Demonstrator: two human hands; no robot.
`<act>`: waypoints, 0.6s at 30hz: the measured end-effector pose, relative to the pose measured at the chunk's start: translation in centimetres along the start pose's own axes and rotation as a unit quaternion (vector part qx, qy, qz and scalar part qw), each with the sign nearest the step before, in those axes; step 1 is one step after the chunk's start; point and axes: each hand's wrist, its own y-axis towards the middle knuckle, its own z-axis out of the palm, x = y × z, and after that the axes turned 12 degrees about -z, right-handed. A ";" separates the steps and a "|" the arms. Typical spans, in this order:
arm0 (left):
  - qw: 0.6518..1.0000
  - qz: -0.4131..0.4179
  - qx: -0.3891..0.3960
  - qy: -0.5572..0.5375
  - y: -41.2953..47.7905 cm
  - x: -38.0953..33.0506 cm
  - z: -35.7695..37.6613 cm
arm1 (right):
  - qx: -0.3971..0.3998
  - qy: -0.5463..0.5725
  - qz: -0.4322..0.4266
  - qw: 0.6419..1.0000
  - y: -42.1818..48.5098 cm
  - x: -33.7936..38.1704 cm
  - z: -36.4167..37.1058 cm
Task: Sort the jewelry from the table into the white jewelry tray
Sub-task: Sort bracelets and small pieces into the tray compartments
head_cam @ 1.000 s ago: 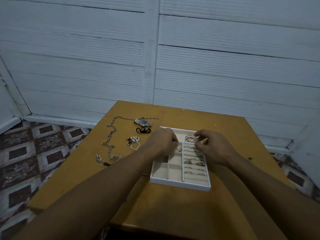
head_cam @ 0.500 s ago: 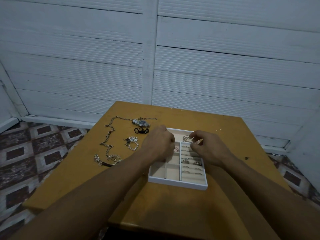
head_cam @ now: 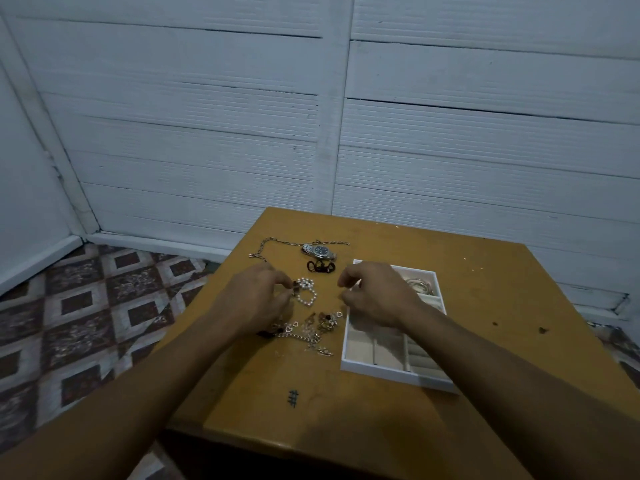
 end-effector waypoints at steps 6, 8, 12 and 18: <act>0.999 0.022 -0.024 0.002 -0.9 2.2 0.0 | 0.048 -0.062 -0.014 0.997 2.9 3.0 2.7; 0.999 0.029 -0.023 -0.008 -1.0 2.5 0.2 | 0.061 -0.095 -0.025 0.993 3.6 3.6 3.5; 0.999 0.033 -0.026 -0.024 -1.2 3.0 0.5 | 0.082 -0.122 -0.020 0.989 4.6 4.0 4.8; 0.999 0.031 -0.022 -0.032 -1.4 3.1 0.8 | 0.127 -0.114 0.006 0.985 5.4 4.3 5.4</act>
